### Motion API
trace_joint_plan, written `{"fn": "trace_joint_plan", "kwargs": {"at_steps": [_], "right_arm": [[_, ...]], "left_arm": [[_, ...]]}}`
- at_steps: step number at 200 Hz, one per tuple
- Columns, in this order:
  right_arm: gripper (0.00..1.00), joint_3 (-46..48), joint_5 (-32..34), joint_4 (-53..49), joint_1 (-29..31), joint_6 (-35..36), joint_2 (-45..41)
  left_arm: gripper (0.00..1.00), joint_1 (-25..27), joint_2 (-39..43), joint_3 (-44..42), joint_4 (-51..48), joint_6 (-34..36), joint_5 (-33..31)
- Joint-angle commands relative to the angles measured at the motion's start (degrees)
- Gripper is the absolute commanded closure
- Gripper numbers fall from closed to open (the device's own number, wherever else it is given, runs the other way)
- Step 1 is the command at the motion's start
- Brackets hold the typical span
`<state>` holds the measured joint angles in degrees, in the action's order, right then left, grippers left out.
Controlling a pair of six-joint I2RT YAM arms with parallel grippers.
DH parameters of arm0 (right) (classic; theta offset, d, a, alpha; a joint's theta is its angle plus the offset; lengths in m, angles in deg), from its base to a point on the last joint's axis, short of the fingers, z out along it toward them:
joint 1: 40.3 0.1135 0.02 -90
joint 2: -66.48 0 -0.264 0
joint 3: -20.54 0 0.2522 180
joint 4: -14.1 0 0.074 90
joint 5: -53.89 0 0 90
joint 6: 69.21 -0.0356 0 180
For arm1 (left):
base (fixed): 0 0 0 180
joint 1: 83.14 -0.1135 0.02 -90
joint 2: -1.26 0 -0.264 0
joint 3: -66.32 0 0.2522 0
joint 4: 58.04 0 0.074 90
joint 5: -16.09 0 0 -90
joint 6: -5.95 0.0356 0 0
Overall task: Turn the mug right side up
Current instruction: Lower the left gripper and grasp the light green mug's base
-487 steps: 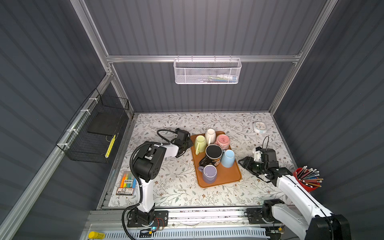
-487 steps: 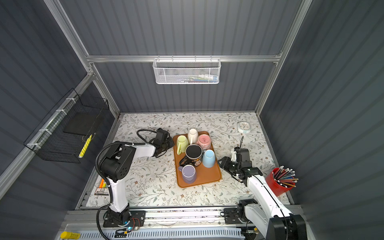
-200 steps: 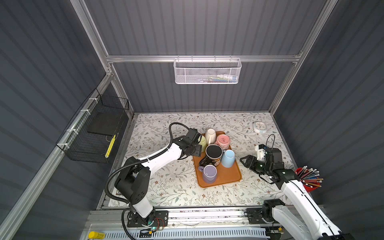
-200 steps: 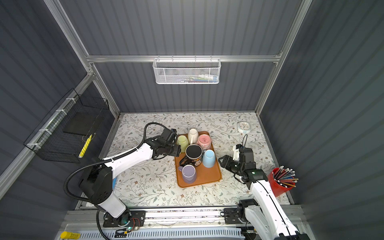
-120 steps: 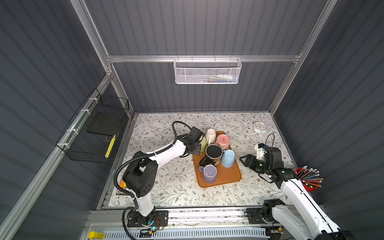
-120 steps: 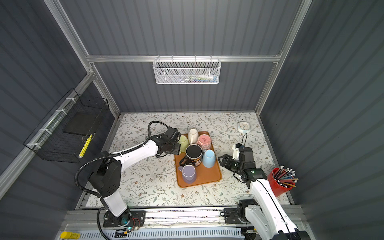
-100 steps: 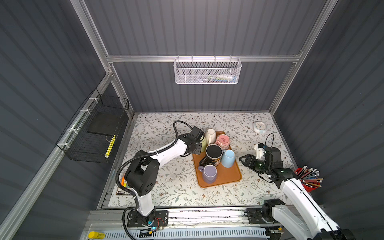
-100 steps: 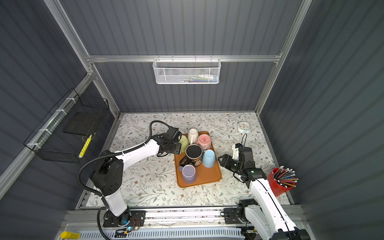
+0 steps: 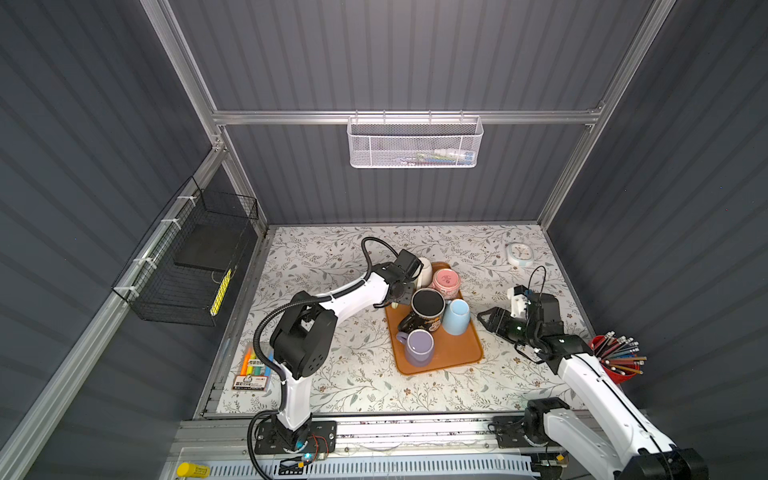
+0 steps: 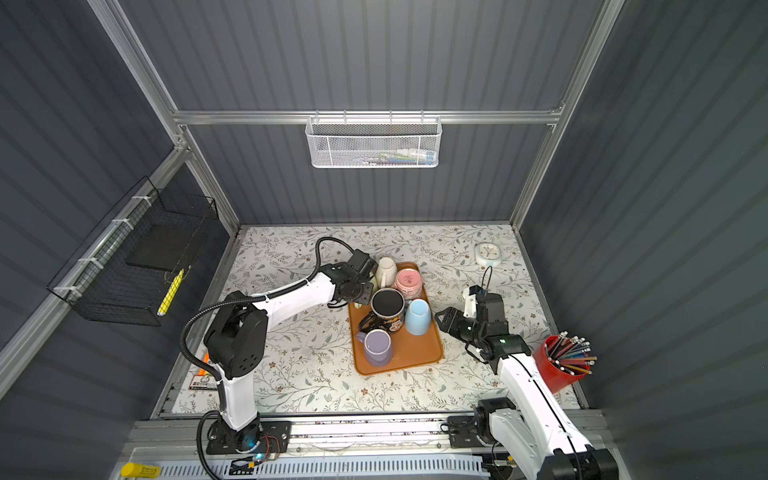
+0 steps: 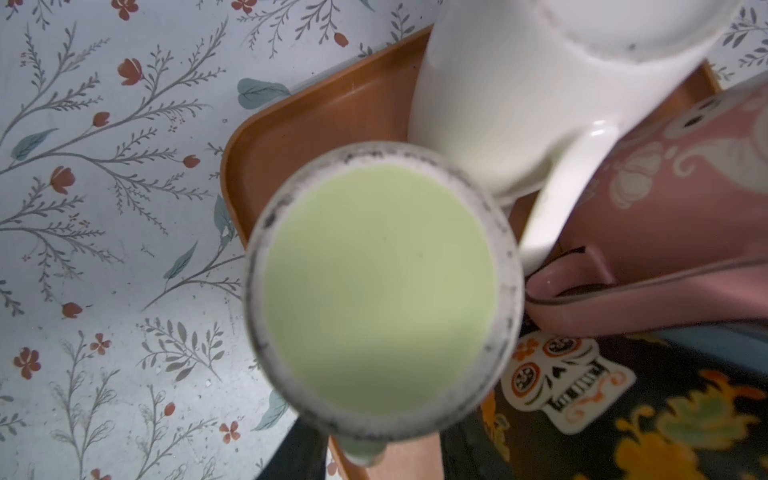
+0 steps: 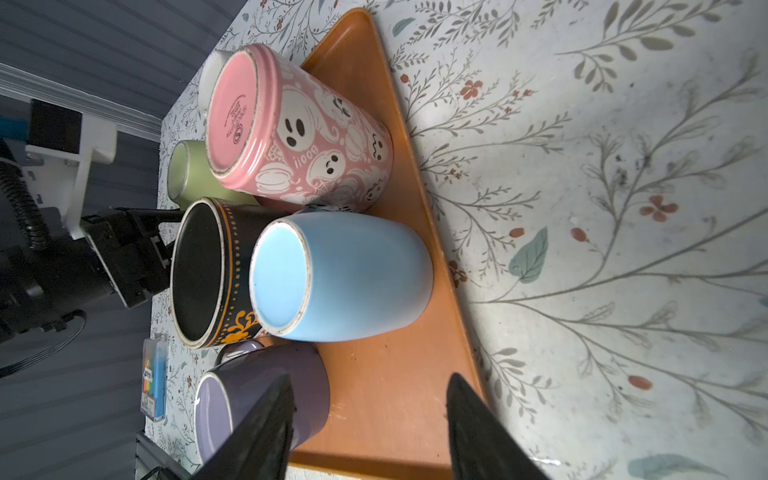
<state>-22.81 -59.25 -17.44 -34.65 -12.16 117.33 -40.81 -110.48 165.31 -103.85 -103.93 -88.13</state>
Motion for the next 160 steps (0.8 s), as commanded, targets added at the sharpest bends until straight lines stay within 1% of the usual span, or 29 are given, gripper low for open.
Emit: {"fn": "trace_joint_plan", "kwargs": {"at_steps": [1, 41, 86, 129, 160], "right_arm": [[0.41, 0.58, -0.81, 0.97, -0.11, 0.60, 0.30], [0.41, 0.83, -1.07, 1.37, -0.11, 0.50, 0.48], [0.41, 0.84, -1.04, 1.40, -0.11, 0.48, 0.39], [0.41, 0.91, -0.95, 1.19, -0.11, 0.49, 0.04], [0.41, 0.89, -1.05, 0.93, -0.11, 0.47, -0.31]], "left_arm": [[0.61, 0.24, -1.51, 1.95, -2.66, 0.54, -1.79], [0.63, 0.30, -2.00, 1.54, -2.83, 0.31, -1.79], [0.72, 0.30, -2.95, 2.27, -3.17, 0.37, -1.63], [0.77, 0.26, -3.82, 2.40, -3.20, 0.46, -1.53], [0.85, 0.30, -3.69, 2.42, -3.19, 0.46, -1.46]]}}
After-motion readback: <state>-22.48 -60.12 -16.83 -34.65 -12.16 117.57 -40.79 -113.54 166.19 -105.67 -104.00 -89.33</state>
